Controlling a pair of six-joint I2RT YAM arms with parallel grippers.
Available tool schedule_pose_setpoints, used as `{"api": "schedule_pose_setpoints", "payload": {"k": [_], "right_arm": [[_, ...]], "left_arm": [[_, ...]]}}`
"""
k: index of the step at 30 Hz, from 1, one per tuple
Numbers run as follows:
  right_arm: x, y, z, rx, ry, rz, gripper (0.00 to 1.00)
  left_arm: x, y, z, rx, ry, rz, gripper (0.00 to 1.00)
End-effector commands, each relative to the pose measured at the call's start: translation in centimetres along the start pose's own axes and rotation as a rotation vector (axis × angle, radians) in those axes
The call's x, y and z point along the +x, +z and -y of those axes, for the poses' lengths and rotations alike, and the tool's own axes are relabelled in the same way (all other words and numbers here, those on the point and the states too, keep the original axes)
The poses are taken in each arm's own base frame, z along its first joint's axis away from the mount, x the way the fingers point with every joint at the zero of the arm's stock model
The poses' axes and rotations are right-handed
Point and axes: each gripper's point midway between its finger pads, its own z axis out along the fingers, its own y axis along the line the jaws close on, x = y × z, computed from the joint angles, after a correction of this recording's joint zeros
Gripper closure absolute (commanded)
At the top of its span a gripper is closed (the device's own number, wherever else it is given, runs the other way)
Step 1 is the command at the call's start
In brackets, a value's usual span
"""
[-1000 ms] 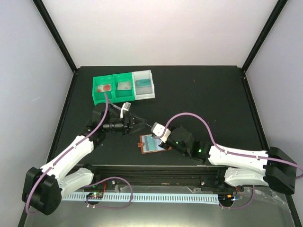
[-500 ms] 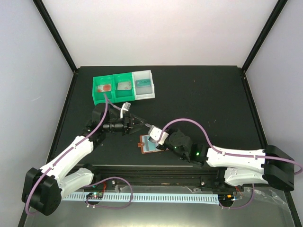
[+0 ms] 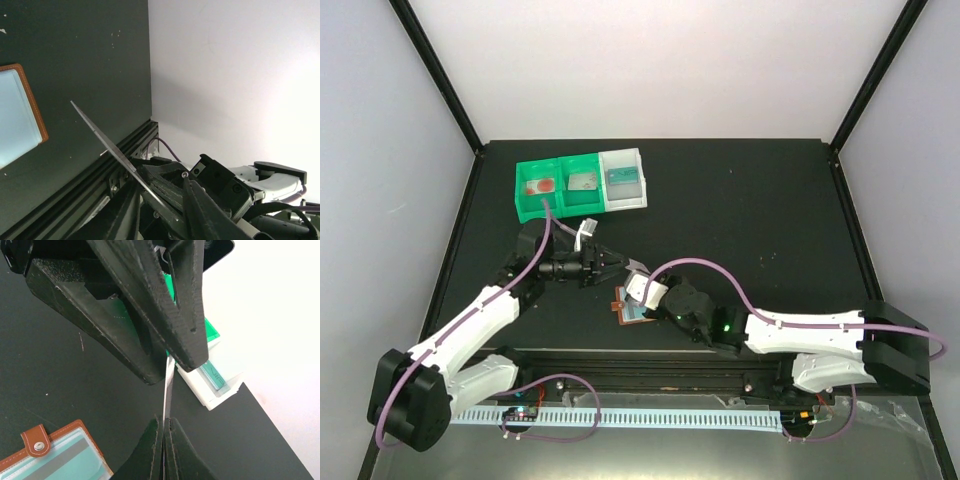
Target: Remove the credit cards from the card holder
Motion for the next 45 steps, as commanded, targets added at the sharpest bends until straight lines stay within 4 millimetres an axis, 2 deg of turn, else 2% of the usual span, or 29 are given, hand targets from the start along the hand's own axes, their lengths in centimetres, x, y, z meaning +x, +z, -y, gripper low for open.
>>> {"api": "schedule_pose_setpoints", "payload": {"k": [1,5,7,14,22,28,31,32,39,45], "right_arm": [[-1.7,0.1,0.7,0.037,0.014,0.035,0.99],[-1.4,0.1,0.8,0.047,0.019,0.024,0.99],[-1.3,0.1,0.9,0.052,0.032,0.020,0.96],[-0.2,-0.4,0.8,0.054,0.086,-0.002,0.73],[1.0,-2.4,1.7,0.047,0.221,-0.049,0.44],[1.3,-4.1,2.6,0.047,0.339,-0.023,0.24],[1.4,-4.4,2.5,0.036,0.375,-0.021,0.04],[1.5,-4.4,2.4,0.031,0.388,-0.024,0.01],[2.1,-4.9,3.0,0.058,0.508,-0.061,0.00],[2.1,-5.4,3.0,0.037,0.510,-0.049,0.00]], "left_arm": [[0.1,0.2,-0.1,0.006,0.038,-0.010,0.79],[0.0,0.3,-0.3,0.001,0.048,-0.012,0.95],[-0.1,0.4,-0.3,-0.002,0.057,-0.011,0.98],[-0.4,0.6,-0.8,-0.025,0.085,-0.015,0.98],[-1.5,0.0,-1.7,-0.090,0.103,0.050,0.99],[-3.5,-1.4,-1.1,-0.142,0.207,0.149,0.98],[-5.0,-2.3,-1.1,-0.193,0.241,0.198,0.98],[-5.4,-2.6,-1.3,-0.215,0.243,0.203,0.98],[-9.5,-4.6,-2.2,-0.305,0.283,0.230,0.98],[-14.0,-6.6,-3.7,-0.445,0.288,0.275,0.98]]}}
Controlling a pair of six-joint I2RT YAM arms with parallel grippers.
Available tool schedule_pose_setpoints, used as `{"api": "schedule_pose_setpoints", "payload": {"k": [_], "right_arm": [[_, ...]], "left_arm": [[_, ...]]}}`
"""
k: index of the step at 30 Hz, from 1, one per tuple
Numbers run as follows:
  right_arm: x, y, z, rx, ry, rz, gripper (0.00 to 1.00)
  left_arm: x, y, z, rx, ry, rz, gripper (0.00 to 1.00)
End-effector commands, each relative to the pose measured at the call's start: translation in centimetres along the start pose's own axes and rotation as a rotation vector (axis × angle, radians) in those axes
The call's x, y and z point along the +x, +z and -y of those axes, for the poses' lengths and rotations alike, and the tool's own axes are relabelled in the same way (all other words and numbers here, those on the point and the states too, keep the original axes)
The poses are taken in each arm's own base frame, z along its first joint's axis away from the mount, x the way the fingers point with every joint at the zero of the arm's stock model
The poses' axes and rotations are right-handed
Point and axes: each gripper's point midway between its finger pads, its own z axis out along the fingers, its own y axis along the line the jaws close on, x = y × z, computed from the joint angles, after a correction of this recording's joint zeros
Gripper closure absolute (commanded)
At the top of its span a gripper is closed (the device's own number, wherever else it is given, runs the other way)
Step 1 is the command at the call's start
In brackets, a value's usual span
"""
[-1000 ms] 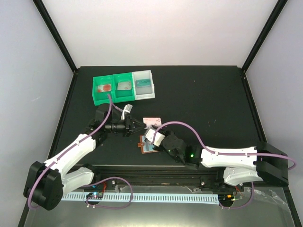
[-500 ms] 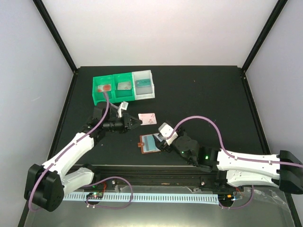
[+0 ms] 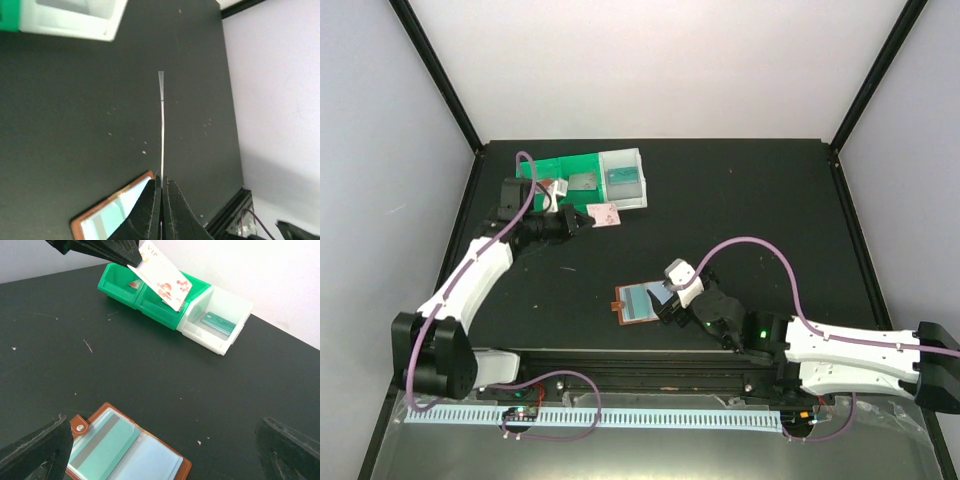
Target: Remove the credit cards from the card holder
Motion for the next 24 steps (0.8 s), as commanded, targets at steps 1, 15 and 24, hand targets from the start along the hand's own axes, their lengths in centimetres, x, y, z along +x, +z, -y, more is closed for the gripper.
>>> {"api": "schedule_pose_setpoints", "payload": {"k": [1,15,24], "right_arm": [[-0.7,-0.8,0.4,-0.002,0.045,0.025,0.00],[-0.8,-2.1,1.3,0.002,0.023,0.053,0.00],[-1.1,-1.9,1.5,0.022,0.015,0.055,0.00]], "left_arm": [[-2.8,-0.3,-1.7,-0.115,0.067,0.011,0.98],[-11.6,-0.4,-7.3,-0.311,0.033,0.051,0.98],[-16.3,1.6,-10.0,-0.375,0.004,0.048,0.98]]}}
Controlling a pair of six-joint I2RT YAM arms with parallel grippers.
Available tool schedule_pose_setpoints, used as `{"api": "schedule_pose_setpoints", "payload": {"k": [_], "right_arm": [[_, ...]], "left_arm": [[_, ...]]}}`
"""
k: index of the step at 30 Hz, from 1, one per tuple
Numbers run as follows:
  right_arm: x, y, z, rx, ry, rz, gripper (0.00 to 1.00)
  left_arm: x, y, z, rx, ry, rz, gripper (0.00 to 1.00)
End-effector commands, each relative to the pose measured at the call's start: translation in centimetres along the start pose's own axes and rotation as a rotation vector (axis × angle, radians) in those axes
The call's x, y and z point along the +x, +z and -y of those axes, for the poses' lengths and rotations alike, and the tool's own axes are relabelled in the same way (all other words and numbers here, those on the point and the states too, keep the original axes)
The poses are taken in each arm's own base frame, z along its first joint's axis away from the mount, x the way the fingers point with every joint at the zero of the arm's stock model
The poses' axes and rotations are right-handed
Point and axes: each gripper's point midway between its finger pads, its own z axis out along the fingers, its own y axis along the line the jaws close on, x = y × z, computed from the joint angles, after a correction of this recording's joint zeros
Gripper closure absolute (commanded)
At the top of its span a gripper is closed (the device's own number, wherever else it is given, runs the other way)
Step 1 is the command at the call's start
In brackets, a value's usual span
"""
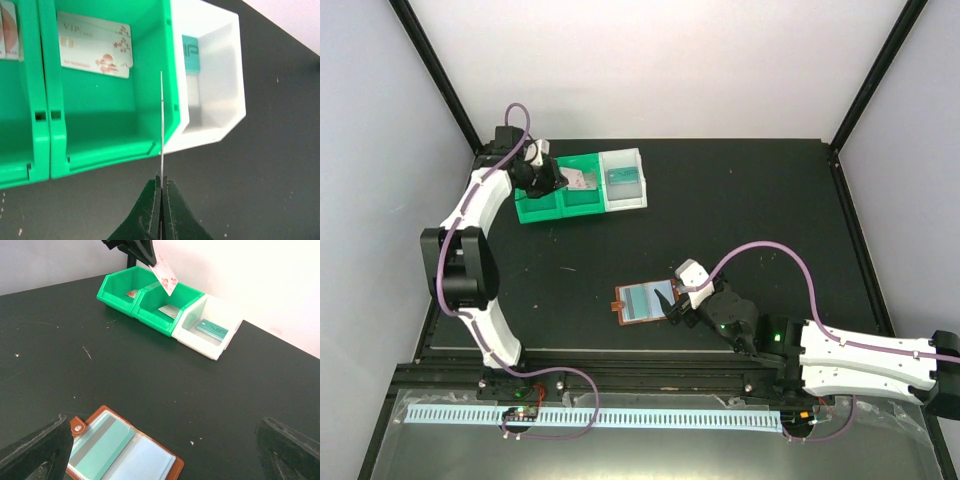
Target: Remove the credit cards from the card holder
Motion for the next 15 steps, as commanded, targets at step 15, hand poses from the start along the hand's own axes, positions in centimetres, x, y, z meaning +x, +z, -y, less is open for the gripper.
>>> {"api": "schedule_pose_setpoints", "payload": {"k": [15], "right_arm": [[0.0,1.2,0.5,0.079,-0.039,-0.079,0.00]], "left_arm": [[-3.9,6.3,-3.7,-0.074,-0.025,-0.054,0.98]]}}
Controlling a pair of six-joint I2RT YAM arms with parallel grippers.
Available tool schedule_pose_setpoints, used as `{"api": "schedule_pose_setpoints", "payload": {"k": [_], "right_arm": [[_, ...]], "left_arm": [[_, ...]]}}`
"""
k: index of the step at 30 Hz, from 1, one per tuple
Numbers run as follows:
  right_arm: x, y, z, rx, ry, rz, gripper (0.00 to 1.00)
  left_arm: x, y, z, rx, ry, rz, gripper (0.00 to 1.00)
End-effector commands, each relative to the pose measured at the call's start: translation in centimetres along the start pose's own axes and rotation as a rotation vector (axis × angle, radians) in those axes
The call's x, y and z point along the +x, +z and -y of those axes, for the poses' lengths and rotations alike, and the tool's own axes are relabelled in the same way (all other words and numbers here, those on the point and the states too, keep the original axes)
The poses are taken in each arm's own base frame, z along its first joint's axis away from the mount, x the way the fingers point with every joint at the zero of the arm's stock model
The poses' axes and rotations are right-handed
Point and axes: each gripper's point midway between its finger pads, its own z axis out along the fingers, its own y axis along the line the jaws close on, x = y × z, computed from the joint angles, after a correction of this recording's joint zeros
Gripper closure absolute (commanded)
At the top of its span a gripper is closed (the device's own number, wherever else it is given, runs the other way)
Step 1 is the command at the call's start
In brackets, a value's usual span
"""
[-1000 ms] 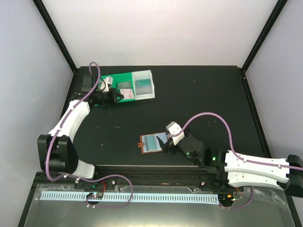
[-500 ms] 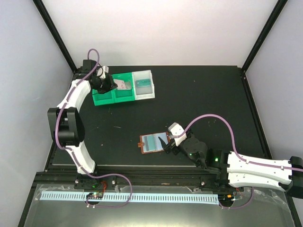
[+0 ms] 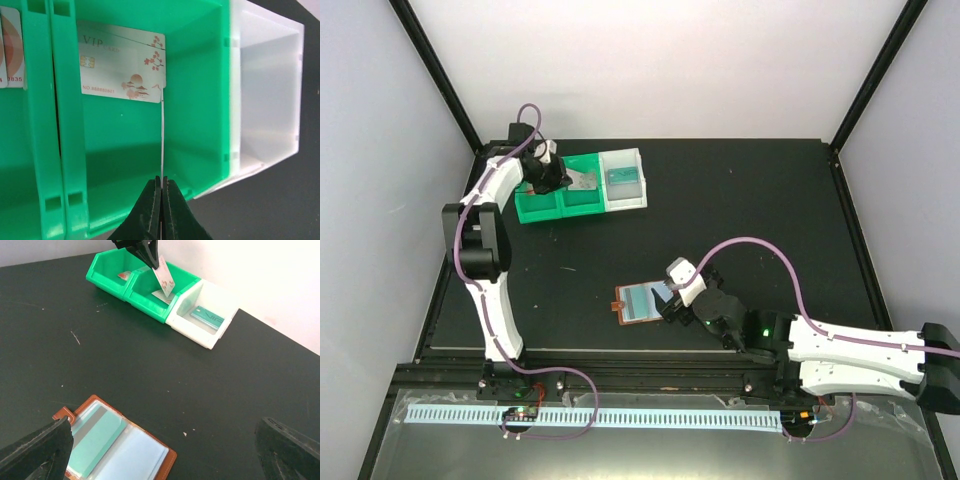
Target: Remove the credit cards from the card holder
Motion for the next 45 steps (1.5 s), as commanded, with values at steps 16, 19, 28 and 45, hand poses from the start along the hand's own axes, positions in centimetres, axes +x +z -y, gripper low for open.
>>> {"api": "schedule_pose_setpoints", "payload": {"k": [16,19,28,45], "right_arm": [[-1.1,0.3,0.6,0.053,-0.021,-0.021,0.00],[-1.0,0.4,0.6,0.059,-0.035,-0.026,0.00],[-1.2,0.9,0.2,0.057,-0.050,-0.032,0.00],[-1.0,0.9,0.4,0.068,-0.047,-0.043,0.00]], "left_arm": [[-3.2,3.0,-1.0,-0.010,0.008,0.001,0.98],[-3.4,3.4,-1.2,-0.013,0.006,-0.010,0.99],[-3.9,4.4,-1.5,-0.010,0.004,-0.010,0.93],[-4.7,4.7,-1.4,-0.005,-0.010,0.012,0.93]]}}
